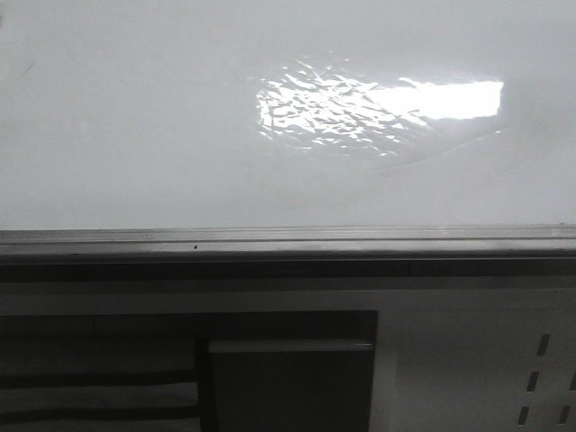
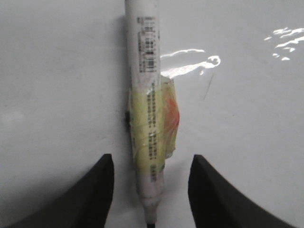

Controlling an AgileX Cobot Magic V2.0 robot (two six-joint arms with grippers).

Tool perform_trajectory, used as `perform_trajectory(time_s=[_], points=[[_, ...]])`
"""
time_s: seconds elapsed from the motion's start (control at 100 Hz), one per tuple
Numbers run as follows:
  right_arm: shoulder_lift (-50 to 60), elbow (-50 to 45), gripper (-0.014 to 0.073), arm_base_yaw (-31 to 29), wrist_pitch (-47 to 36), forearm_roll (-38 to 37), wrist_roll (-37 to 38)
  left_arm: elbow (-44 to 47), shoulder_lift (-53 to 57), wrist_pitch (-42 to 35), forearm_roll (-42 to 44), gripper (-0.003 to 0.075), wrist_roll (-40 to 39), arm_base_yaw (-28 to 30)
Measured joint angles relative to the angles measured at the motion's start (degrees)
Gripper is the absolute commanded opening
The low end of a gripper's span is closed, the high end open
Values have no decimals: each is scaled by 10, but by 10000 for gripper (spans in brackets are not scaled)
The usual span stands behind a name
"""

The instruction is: Write number 4 on whiteboard

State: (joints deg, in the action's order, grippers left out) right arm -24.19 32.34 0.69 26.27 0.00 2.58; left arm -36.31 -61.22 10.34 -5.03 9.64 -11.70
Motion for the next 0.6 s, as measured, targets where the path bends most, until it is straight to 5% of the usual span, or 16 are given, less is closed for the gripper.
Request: perform_trajectory(time_s=[0.28,0.6], points=[[0,0,544,0,0,0,0,-20,-56,-7,2,302,0,0],[0,2,544,0,6,0,0,-21,-59,-12,11,-6,0,0]])
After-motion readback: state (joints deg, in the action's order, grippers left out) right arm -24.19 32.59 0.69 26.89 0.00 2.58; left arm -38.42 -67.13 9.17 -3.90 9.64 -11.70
